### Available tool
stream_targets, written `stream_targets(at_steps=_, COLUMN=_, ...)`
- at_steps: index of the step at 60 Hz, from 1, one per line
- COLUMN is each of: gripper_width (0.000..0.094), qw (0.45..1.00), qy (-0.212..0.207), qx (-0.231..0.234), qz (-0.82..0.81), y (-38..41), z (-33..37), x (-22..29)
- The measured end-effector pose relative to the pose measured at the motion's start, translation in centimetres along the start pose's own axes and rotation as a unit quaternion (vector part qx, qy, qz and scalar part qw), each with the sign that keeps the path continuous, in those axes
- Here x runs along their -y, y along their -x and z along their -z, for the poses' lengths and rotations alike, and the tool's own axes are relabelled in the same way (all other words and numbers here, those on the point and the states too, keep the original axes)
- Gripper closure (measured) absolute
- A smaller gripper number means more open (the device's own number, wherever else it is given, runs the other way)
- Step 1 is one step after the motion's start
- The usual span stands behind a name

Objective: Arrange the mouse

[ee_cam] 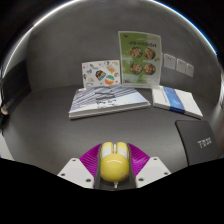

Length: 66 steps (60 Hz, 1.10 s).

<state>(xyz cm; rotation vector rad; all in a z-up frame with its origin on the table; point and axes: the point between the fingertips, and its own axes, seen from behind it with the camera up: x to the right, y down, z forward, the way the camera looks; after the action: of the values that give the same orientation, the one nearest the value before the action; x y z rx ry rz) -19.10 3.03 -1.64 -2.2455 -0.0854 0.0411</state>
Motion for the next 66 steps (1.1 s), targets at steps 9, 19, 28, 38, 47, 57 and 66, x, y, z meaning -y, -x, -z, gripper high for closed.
stream_targets(at_steps=9, gripper_width=0.0559, qw=0.999, qy=-0.005, qx=0.012, qz=0.030, y=1.2, z=0.7, x=0.4)
stream_targets(at_steps=19, gripper_width=0.0558, qw=0.995, qy=-0.089, qx=0.030, qz=0.029, y=-0.7, z=6.2, x=7.9)
stream_targets(at_steps=28, gripper_width=0.0561, qw=0.986, qy=-0.153, qx=-0.036, qz=0.050, y=-13.0, z=12.1, x=13.2)
stream_targets(at_steps=38, gripper_width=0.0563, qw=0.990, qy=-0.113, qx=-0.080, qz=0.008, y=-29.1, z=10.7, x=8.1)
stream_targets(at_steps=47, gripper_width=0.0562, qw=0.998, qy=-0.044, qx=-0.038, qz=-0.015, y=-33.7, z=5.8, x=1.5)
stream_targets(at_steps=57, gripper_width=0.0556, qw=1.000, qy=-0.026, qx=0.006, qz=-0.011, y=-34.4, z=2.5, x=-0.8)
stream_targets(at_steps=66, gripper_width=0.0369, qw=0.999, qy=-0.013, qx=0.043, qz=0.009, y=-33.8, z=2.8, x=-1.0)
